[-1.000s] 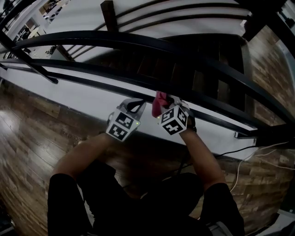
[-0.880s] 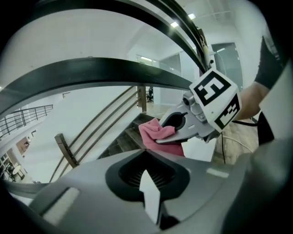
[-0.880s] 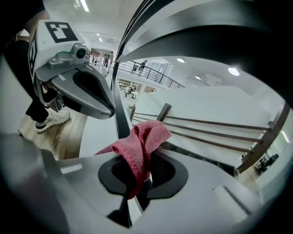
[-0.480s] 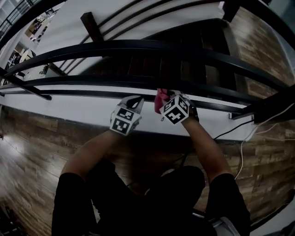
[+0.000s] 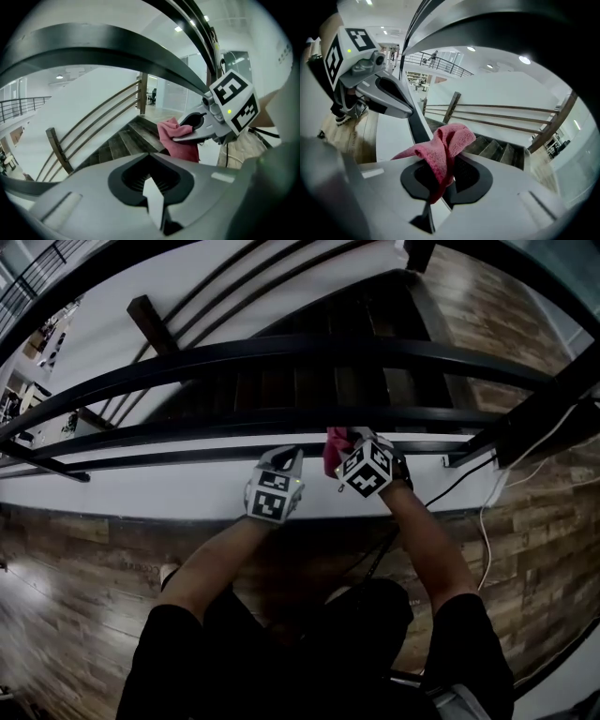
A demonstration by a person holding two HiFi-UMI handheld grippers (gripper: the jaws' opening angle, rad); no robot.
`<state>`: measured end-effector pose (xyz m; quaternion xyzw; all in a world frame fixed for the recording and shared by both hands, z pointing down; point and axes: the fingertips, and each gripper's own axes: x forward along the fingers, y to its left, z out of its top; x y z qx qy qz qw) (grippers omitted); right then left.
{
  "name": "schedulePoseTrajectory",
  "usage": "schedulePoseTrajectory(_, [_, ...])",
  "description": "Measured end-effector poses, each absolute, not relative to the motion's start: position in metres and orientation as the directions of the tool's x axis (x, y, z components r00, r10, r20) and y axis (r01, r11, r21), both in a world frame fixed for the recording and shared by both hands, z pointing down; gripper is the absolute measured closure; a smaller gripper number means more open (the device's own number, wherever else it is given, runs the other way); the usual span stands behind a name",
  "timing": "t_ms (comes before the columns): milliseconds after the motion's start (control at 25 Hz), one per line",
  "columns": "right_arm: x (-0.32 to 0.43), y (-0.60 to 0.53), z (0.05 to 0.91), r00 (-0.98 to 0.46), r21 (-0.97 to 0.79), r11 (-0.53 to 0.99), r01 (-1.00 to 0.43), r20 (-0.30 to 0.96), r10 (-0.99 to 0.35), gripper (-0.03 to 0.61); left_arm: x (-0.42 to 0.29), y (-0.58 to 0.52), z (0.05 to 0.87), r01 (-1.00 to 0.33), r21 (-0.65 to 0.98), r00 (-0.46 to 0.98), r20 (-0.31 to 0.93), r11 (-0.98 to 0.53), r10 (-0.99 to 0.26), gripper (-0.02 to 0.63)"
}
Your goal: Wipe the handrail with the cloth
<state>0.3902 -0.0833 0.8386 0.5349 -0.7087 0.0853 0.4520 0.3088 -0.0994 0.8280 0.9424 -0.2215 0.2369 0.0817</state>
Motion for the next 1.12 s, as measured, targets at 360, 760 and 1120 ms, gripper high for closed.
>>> schedulePoseTrajectory(360, [0.42, -0.063, 0.834, 0.025, 0.366, 0.312, -0.877, 0.683, -0.73, 0.532, 0.342, -0.082, 0.833, -0.419, 0.068, 0.827, 0.439, -0.905, -0.351, 0.615])
schedulePoseTrajectory(760, [0.469, -0.037, 0.834, 0.081, 0.362, 0.234, -0.902, 0.677, -0.732, 0.532, 0.395, -0.043, 0.827, -0.347, 0.212, 0.887, 0.391, -0.914, -0.246, 0.615])
schedulePoseTrajectory(1120, [0.496, -0.022, 0.833, 0.102, 0.354, 0.2, -0.914, 0.676, -0.729, 0.531, 0.428, -0.031, 0.826, -0.347, 0.271, 0.901, 0.36, -0.898, -0.24, 0.615])
